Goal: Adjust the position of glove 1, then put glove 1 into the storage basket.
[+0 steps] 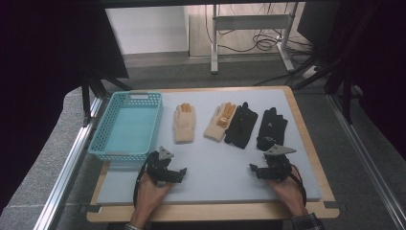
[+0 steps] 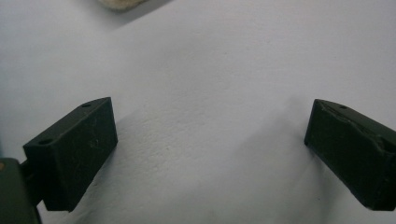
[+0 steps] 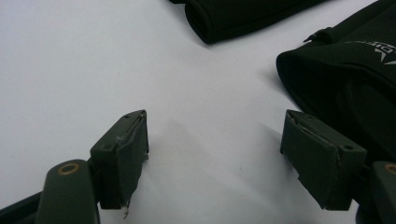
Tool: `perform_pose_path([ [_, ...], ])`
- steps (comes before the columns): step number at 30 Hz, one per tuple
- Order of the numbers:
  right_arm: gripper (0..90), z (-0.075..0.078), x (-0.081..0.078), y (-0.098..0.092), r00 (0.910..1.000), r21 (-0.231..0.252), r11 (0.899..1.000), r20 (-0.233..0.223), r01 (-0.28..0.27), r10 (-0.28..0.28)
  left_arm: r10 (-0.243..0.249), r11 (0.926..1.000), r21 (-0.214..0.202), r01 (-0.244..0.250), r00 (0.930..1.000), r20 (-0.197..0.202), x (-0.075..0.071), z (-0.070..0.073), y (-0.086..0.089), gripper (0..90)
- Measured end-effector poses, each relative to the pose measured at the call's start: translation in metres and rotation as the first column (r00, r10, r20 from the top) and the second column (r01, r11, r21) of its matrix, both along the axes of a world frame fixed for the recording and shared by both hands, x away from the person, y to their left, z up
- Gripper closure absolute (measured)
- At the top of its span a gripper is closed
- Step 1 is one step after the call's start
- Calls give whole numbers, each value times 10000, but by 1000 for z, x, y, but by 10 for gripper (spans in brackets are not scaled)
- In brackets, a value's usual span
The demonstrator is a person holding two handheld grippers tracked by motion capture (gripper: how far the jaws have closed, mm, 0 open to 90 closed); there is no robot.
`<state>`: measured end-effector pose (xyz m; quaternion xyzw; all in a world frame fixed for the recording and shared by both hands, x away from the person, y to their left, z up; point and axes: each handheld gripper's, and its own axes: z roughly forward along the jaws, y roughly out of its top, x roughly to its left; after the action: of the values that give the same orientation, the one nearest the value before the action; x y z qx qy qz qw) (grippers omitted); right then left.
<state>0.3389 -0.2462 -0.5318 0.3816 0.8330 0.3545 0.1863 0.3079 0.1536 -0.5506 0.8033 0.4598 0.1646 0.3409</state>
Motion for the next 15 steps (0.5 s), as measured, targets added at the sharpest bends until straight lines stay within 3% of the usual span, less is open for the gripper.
perform_pose_path([
  [15,212,0,0,0,10000,1,10000,-32,-37,37,9,10000,-10,-9,10000,10,0,0,0,31],
])
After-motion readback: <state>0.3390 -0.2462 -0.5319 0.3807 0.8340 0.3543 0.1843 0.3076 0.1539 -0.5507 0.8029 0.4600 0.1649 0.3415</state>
